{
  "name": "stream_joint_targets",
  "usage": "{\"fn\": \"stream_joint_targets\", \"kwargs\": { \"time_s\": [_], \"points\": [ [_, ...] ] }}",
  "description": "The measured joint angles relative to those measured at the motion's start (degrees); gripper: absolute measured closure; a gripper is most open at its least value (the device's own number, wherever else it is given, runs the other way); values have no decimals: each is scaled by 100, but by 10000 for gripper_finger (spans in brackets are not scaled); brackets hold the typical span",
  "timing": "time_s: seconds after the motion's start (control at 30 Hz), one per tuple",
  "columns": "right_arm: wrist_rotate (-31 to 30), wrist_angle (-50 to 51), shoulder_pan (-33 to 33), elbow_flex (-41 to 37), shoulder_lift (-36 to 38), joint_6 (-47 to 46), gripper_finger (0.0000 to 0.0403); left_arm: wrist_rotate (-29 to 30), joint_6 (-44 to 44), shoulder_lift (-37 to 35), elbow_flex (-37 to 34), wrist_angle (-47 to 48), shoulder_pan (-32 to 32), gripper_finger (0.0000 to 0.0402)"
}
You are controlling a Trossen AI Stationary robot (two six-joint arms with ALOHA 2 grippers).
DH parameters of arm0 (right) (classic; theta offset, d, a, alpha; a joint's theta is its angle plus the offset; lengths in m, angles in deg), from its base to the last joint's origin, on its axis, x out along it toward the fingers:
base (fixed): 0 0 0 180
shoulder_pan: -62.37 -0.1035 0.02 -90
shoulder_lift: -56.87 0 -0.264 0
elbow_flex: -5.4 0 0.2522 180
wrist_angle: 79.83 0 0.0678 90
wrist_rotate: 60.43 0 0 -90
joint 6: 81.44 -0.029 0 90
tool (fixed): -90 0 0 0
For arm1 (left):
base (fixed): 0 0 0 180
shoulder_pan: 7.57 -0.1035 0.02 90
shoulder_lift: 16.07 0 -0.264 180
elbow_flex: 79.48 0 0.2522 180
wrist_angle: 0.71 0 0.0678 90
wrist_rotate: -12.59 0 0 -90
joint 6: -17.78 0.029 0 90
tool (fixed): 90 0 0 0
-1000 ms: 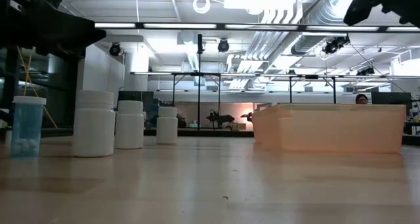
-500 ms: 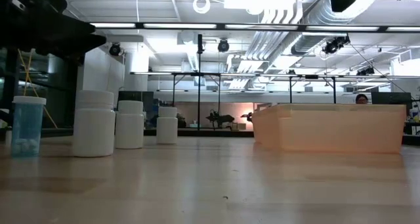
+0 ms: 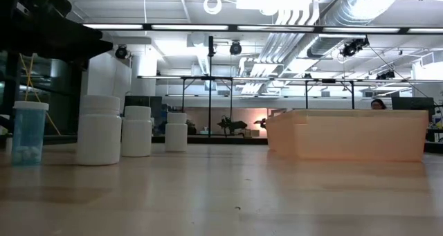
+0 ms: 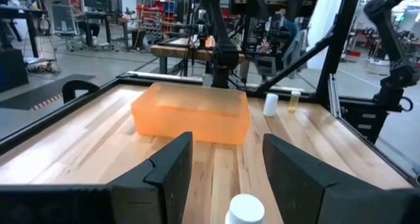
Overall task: Pick and place pill bottles into a basket
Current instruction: Put the white pill bottle into the orange container
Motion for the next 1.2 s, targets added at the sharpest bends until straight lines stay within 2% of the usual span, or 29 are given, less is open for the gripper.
{"fn": "stream_joint_targets", "kwargs": {
  "time_s": [0.3, 0.6, 0.77, 0.87, 1.2],
  "points": [
    [64, 1710, -520, 660, -841, -2386, 179, 21, -39, 0, 0, 66, 0, 181],
    [1310, 2306, -621, 675, -1534, -4031, 179, 20, -39, 0, 0, 64, 0, 181],
    [1913, 3355, -625, 675, -1991, -5142, 179, 19, -41, 0, 0, 64, 0, 181],
    [2074, 3726, -686, 673, -2208, -5461, 179, 19, -39, 0, 0, 64, 0, 181],
    [2032, 3571, -767, 673, -2644, -5574, 179, 19, -42, 0, 0, 64, 0, 181]
  ]
}}
